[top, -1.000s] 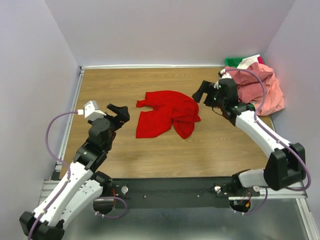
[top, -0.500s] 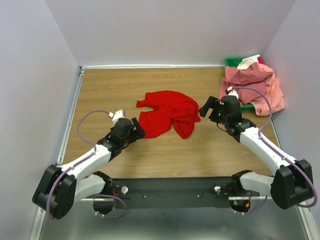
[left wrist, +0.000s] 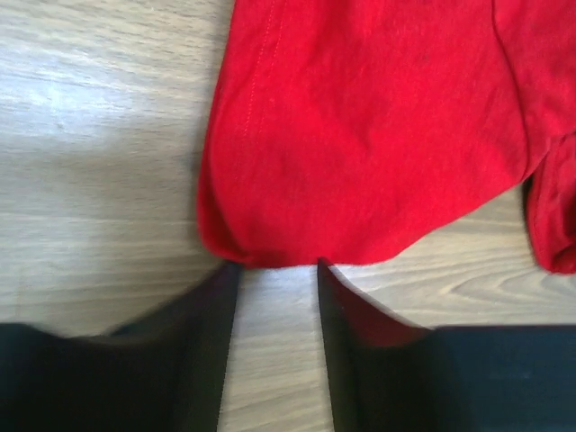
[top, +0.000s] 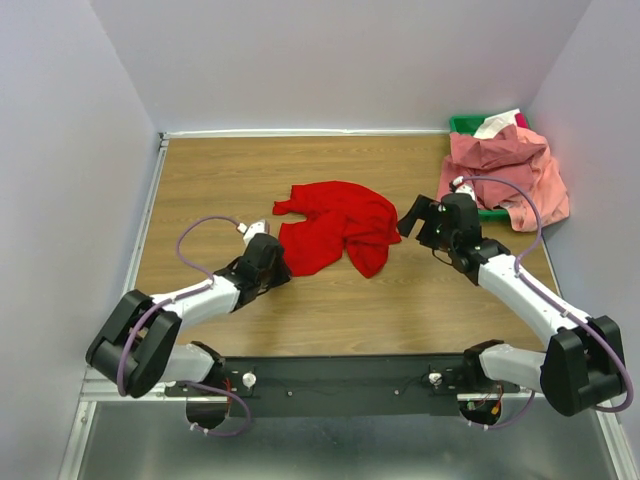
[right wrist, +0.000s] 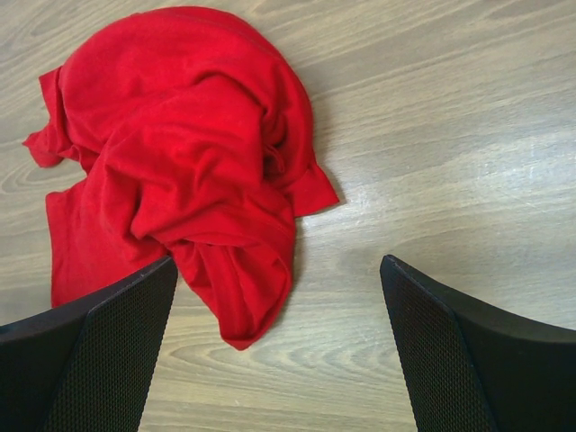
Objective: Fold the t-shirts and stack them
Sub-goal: Flatten the tshirt out
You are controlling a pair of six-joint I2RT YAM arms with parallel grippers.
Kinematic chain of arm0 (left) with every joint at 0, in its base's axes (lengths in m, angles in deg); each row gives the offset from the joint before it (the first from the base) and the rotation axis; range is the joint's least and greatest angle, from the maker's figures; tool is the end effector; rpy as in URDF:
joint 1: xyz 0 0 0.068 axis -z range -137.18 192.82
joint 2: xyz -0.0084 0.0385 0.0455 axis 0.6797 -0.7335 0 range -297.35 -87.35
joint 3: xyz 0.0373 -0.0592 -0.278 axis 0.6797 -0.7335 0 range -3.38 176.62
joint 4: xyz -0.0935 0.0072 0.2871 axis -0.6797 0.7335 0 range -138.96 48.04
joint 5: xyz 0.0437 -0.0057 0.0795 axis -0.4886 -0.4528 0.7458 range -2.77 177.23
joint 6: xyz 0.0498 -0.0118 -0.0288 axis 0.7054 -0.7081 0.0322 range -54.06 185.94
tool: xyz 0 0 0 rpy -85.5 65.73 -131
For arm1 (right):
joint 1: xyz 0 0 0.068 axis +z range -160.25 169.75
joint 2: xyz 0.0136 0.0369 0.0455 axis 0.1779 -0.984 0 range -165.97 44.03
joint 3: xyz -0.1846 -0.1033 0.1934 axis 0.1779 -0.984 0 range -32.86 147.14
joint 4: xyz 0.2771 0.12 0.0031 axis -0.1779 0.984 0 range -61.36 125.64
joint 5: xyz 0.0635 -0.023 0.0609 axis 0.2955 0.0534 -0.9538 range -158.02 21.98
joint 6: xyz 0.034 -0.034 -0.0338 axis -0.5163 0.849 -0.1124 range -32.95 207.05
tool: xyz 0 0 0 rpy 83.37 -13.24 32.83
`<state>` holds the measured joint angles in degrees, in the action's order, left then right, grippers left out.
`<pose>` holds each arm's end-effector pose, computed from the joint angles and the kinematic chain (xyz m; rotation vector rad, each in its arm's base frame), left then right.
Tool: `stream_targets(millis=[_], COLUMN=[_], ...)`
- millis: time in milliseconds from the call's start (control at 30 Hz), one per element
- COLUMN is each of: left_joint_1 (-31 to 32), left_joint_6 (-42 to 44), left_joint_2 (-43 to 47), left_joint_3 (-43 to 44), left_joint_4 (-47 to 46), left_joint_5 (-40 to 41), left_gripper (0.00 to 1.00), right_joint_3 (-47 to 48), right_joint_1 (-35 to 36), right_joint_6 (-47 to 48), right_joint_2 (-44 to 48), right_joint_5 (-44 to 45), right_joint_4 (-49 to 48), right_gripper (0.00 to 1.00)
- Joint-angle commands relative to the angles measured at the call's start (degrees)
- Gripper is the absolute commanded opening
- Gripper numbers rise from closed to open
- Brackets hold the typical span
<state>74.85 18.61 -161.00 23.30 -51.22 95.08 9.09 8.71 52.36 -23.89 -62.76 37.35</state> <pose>0.2275 -0.1353 0.1294 -0.3878 2.3706 -0.5127 0.2814 0.0925 0.2331 0.3544 2.1773 0.4312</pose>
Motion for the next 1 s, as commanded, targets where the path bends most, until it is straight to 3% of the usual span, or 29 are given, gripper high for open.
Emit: stream_targets(millis=[0, 33, 100, 233, 467, 633, 767, 867, 967], left_joint_1=[0.5, 0.5, 0.5, 0.5, 0.5, 0.5, 0.5, 0.5, 0.5], left_joint_6=[1.3, 1.0, 1.1, 1.1, -0.3, -0.8, -0.8, -0.7, -1.1], left_joint_2=[-2.5, -2.8, -3.4, -4.3, 0.3, 6.8, 11.6, 14.0, 15.3], left_joint_3=[1.6, 1.7, 1.9, 3.3, 2.2, 0.1, 0.2, 1.0, 2.8], left_joint_4=[-1.2, -1.4, -2.1, -2.6, -3.7, -5.2, -5.5, -5.6, -5.5], left_joint_5=[-1.4, -1.0, 0.2, 1.7, 5.8, 7.4, 8.2, 9.6, 11.6], left_gripper=[0.32, 0.24, 0.20, 0.00, 0.00, 0.00, 0.00, 0.00, 0.00], right_joint_3=[-1.3, -1.5, -2.5, -4.1, -4.2, -2.8, -0.5, 3.0, 5.8], right_joint_1=[-0.1, -0.1, -0.1, 0.5, 8.5, 16.3, 18.1, 18.7, 18.8], right_joint_6=[-0.9, -1.0, -0.6, -1.0, -0.9, -2.3, -3.3, -3.0, -5.1], right_joint_2=[-0.2, 0.2, 0.5, 0.7, -3.4, -10.4, -16.8, -22.1, -25.2], right_joint_5=[-1.6, -2.0, -4.4, -9.6, -6.1, 1.3, 4.9, 7.0, 10.8], right_joint_4=[-0.2, -0.3, -0.2, -0.4, -0.3, 1.1, 1.5, 1.5, 1.4], right_gripper=[1.00, 1.00, 1.00, 0.99, 0.98, 0.95, 0.90, 0.79, 0.43])
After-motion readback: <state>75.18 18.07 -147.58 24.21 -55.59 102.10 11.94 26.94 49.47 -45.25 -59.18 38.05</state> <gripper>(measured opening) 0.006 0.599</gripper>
